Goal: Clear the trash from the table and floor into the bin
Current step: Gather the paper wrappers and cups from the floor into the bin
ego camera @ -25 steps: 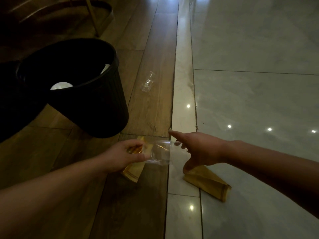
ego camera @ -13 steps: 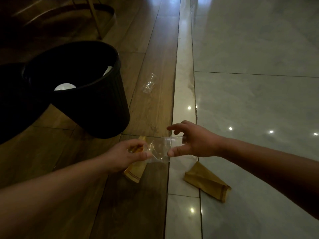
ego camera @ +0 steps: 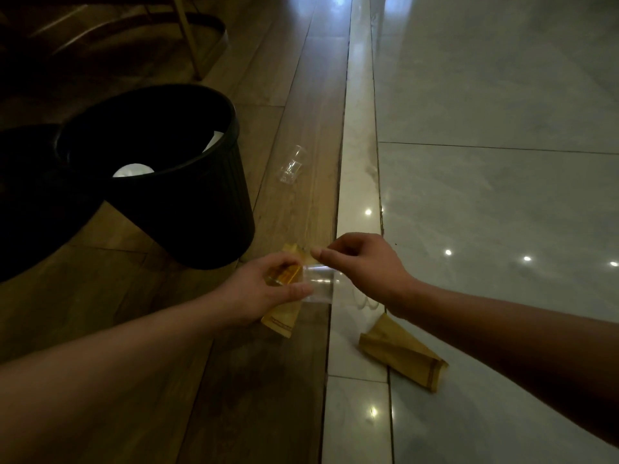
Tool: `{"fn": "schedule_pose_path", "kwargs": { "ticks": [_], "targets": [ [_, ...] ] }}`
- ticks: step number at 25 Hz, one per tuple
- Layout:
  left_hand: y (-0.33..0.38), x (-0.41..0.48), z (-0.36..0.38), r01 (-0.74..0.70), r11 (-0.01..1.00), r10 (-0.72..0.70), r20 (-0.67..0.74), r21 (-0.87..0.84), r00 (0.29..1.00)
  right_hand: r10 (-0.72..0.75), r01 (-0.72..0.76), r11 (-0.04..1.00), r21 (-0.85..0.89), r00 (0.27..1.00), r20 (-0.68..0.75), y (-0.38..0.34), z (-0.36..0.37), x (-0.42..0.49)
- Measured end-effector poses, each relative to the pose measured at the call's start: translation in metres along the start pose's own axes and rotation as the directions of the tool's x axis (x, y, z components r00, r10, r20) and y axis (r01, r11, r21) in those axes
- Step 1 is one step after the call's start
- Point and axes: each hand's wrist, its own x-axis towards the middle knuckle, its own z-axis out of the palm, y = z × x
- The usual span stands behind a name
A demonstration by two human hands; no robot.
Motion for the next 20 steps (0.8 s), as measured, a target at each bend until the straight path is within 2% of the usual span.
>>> {"fn": "schedule_pose_path", "kwargs": {
  "ticks": [2,3,6,8,11,14,16,18,20],
  "targets": [
    [-0.001,0.0,0.007,-0.013,1.0,0.013,0.026,-0.01,1.0,0.059,-0.046,0.994,0.104,0.99,-0.13,0.005,0.011,0.0],
    [-0.004,0.0,0.013,-0.003,0.999,0.004,0.024,-0.041,1.0,0.096,-0.072,0.984,0.162,0.984,-0.151,0.008,0.016,0.001],
    [-0.017,-0.003,0.035,0.088,0.979,-0.092,-0.013,-0.182,0.996,0.235,-0.179,0.923,0.34,0.963,-0.132,0.024,0.025,-0.006],
    [-0.023,-0.003,0.047,0.113,0.962,-0.112,0.016,-0.249,0.994,0.336,-0.245,0.863,0.442,0.932,-0.14,0.03,0.024,-0.008],
    [-0.032,0.002,0.057,0.136,0.947,-0.135,0.024,-0.291,0.991,0.38,-0.31,0.846,0.433,0.921,-0.084,0.039,0.024,-0.012],
    [-0.035,0.002,0.072,0.155,0.911,-0.151,0.042,-0.381,0.988,0.421,-0.479,0.773,0.415,0.878,0.229,0.043,0.032,-0.026],
    [-0.033,0.002,0.081,0.162,0.874,-0.17,0.024,-0.458,0.985,0.397,-0.523,0.739,0.425,0.848,0.352,0.047,0.041,-0.033],
    [-0.027,0.002,0.081,0.156,0.855,-0.178,0.002,-0.494,0.984,0.376,-0.481,0.754,0.447,0.874,0.307,0.049,0.039,-0.036],
    [-0.026,0.002,0.069,0.163,0.855,-0.207,-0.036,-0.493,0.978,0.36,-0.399,0.853,0.338,0.917,0.173,0.055,0.025,-0.038]
  ]
}}
